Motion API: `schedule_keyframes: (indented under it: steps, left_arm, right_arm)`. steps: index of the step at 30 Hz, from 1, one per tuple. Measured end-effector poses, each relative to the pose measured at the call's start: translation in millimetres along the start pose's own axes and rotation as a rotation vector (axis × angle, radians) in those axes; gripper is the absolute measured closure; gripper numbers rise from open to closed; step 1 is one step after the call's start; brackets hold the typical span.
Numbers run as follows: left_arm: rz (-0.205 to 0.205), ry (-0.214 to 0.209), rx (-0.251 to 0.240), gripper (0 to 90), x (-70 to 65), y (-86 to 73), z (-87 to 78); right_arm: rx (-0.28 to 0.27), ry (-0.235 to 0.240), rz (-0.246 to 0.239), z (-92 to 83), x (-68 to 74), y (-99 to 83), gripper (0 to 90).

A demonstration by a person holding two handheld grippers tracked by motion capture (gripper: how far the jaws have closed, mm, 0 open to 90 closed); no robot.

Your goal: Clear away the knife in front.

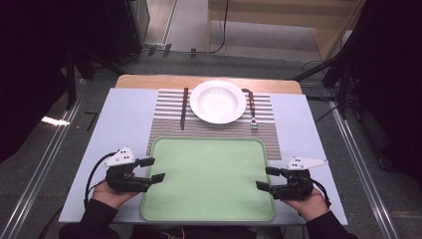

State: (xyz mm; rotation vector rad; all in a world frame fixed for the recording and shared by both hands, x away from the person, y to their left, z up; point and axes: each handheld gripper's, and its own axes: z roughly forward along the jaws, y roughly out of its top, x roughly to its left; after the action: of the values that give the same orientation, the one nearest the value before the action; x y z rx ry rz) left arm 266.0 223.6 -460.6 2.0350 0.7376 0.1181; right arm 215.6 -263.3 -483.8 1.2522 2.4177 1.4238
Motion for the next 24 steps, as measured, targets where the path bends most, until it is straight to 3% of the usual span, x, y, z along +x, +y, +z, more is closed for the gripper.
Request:
schedule_keyframes:
  steps: [12,15,24]
  left_arm:
    - [-0.024,-0.007,0.021,28.3,5.8,-0.8,5.0]
    - [-0.009,0.003,0.043,28.3,4.5,-2.9,4.0]
    - [-0.025,0.009,0.042,28.3,5.4,-2.8,3.1]
  right_arm:
    - [0.028,0.003,0.001,4.2,-1.7,-0.2,27.3]
    - [0.026,-0.003,-0.009,4.3,-1.0,-0.5,27.3]
    - [0.037,-0.006,0.002,6.1,-0.4,-1.0,27.3]
